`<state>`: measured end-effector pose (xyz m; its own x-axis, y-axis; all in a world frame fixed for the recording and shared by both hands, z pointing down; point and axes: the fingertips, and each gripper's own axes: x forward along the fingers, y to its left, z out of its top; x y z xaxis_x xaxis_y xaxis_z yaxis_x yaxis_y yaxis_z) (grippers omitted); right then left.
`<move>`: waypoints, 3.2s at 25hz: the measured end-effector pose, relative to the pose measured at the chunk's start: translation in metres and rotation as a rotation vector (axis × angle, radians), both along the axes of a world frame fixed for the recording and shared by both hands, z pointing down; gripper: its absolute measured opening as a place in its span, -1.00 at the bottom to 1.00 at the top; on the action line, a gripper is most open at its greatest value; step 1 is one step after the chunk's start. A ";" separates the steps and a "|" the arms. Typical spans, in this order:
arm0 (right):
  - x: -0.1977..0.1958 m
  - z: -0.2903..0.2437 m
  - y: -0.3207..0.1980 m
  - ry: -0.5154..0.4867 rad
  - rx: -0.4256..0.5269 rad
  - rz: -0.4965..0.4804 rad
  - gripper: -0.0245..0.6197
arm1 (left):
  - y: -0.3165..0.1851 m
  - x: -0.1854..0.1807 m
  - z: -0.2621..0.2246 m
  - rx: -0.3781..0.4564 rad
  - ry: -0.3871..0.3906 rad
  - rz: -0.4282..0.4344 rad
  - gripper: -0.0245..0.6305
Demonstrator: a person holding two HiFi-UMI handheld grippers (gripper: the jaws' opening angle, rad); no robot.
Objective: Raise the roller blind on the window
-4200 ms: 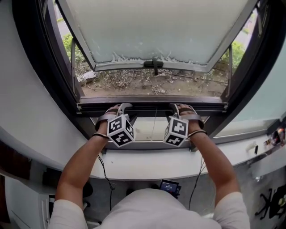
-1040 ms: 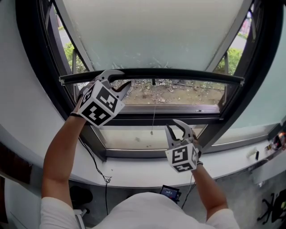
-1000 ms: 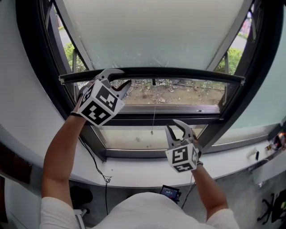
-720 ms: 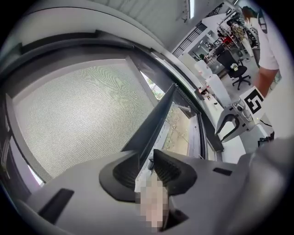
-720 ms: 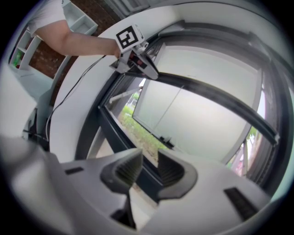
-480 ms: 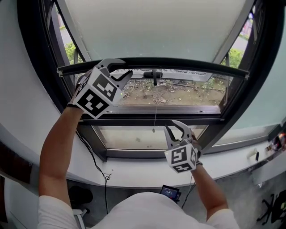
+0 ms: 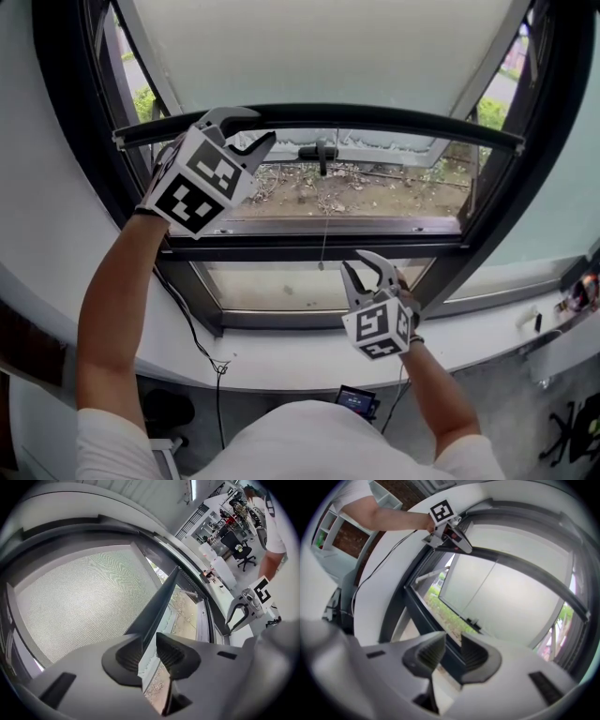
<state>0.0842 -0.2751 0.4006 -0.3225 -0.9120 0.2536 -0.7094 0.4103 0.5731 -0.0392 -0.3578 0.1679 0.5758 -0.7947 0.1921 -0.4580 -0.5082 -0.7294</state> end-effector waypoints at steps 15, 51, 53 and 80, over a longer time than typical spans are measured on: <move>-0.003 -0.002 -0.001 0.001 0.006 -0.012 -0.60 | 0.000 0.000 -0.055 0.056 0.033 0.003 -0.61; -0.032 0.015 -0.027 -0.057 -0.075 -0.072 -0.60 | 0.001 -0.001 -0.106 0.130 0.030 0.006 -0.61; -0.031 0.014 -0.034 -0.058 -0.073 -0.060 -0.60 | 0.000 -0.001 -0.109 0.133 0.021 0.002 -0.62; -0.038 0.047 -0.112 -0.057 -0.205 0.033 -0.56 | -0.002 0.002 -0.117 0.153 -0.021 -0.007 -0.62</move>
